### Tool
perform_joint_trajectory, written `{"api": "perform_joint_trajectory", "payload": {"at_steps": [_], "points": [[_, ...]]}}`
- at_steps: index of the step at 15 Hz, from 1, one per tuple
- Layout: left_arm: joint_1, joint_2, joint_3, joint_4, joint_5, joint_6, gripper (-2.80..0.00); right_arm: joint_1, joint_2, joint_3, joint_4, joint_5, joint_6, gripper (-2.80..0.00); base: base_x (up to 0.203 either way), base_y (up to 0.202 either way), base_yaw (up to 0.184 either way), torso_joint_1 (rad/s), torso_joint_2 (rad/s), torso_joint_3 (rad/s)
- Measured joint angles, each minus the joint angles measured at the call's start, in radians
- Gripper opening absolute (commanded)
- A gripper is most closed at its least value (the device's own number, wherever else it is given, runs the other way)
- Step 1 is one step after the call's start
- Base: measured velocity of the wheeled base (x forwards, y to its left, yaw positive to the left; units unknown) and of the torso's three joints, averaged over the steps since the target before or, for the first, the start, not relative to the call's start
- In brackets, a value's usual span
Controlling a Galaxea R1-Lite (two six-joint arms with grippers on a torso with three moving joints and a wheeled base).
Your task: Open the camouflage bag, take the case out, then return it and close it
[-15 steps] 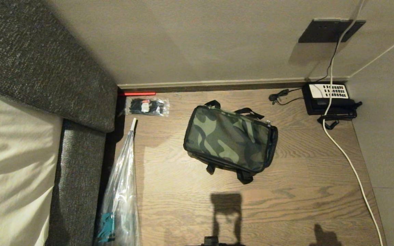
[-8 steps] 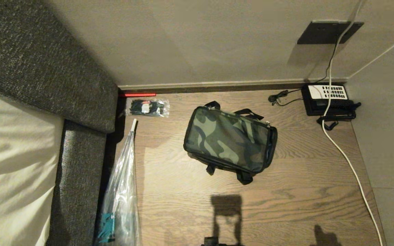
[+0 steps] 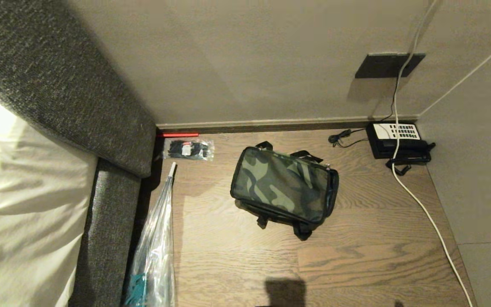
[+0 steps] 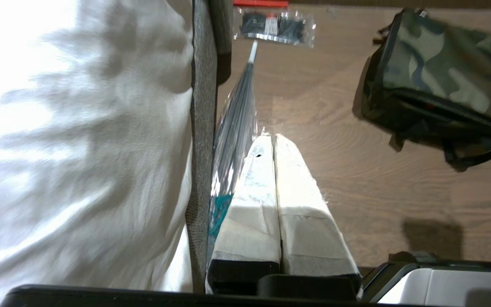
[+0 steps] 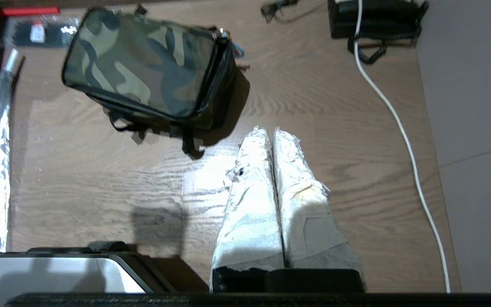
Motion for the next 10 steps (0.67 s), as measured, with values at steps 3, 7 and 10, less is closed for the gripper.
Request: {"api": "perform_joint_trajectory", "payload": {"at_steps": [3,7,10], "points": [[0.000,0.000,0.000,0.000,0.000,-0.001,-2.80,0.000,0.000,0.000,0.000,0.000,0.000,-2.80,0.000,0.000,0.000,0.005,0.00,0.201],[0.000,0.000,0.000,0.000,0.000,-0.001,-2.80,0.000,0.000,0.000,0.000,0.000,0.000,-2.80,0.000,0.000,0.000,0.002,0.00,0.204],[0.000,0.000,0.000,0.000,0.000,-0.001,-2.80,0.000,0.000,0.000,0.000,0.000,0.000,-2.80,0.000,0.000,0.000,0.004,0.00,0.206]]}}
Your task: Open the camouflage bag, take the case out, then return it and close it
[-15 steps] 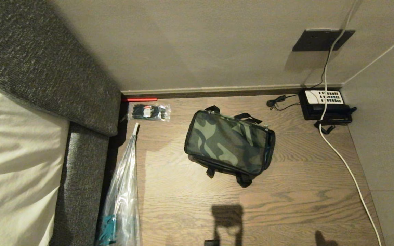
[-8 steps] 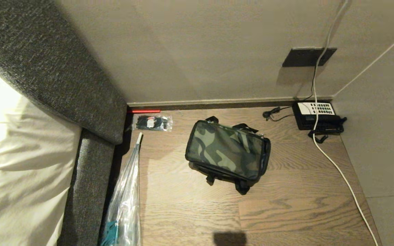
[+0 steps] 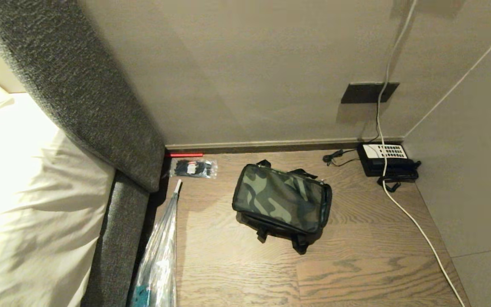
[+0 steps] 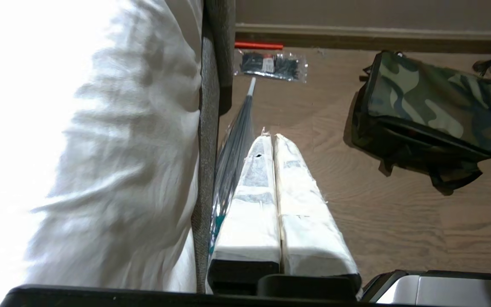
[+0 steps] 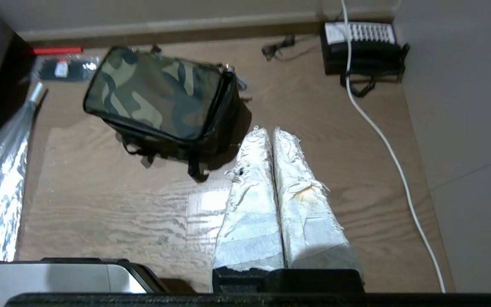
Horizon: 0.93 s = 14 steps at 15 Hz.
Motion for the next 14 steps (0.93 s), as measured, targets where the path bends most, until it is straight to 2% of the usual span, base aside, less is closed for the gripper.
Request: {"api": "perform_joint_trajectory", "payload": {"at_steps": [14], "points": [[0.000,0.000,0.000,0.000,0.000,-0.001,-2.80,0.000,0.000,0.000,0.000,0.000,0.000,-2.80,0.000,0.000,0.000,0.003,0.00,0.203]]}}
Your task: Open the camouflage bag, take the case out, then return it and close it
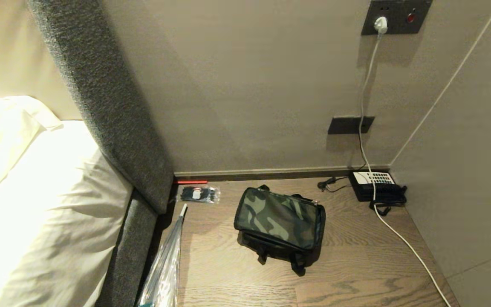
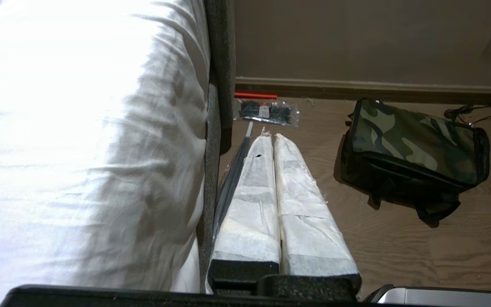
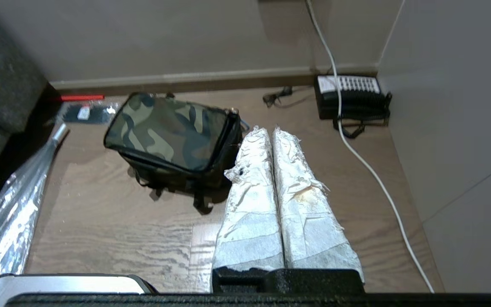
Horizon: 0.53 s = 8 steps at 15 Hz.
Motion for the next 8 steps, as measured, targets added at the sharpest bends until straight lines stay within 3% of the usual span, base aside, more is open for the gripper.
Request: {"api": "perform_joint_trajectory", "payload": {"at_steps": [8], "points": [[0.000,0.000,0.000,0.000,0.000,0.000,-2.80,0.000,0.000,0.000,0.000,0.000,0.000,-2.80,0.000,0.000,0.000,0.001,0.00,0.203]]}}
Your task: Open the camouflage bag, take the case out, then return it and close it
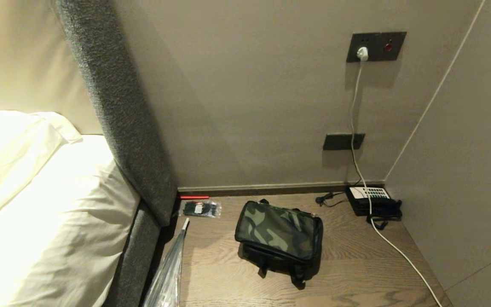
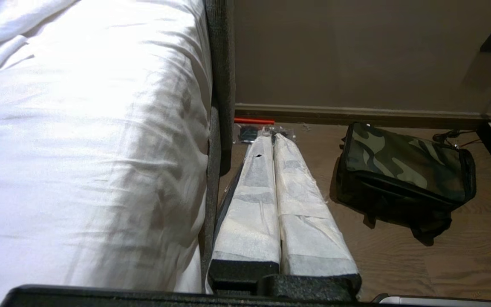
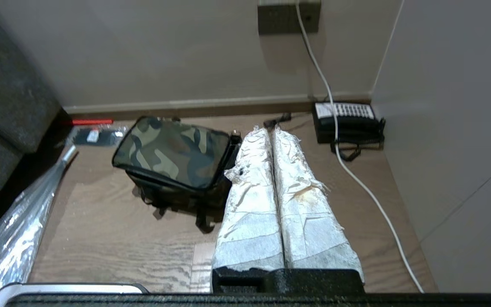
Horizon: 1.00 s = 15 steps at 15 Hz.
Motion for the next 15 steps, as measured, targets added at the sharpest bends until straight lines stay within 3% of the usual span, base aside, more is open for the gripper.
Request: {"api": "perform_joint_trajectory", "payload": {"at_steps": [6,15], "points": [[0.000,0.000,0.000,0.000,0.000,0.003,-2.80,0.000,0.000,0.000,0.000,0.000,0.000,-2.80,0.000,0.000,0.000,0.003,0.00,0.191],[0.000,0.000,0.000,0.000,0.000,0.003,-2.80,0.000,0.000,0.000,0.001,-0.001,0.012,-2.80,0.000,0.000,0.000,0.000,0.00,0.014]]}}
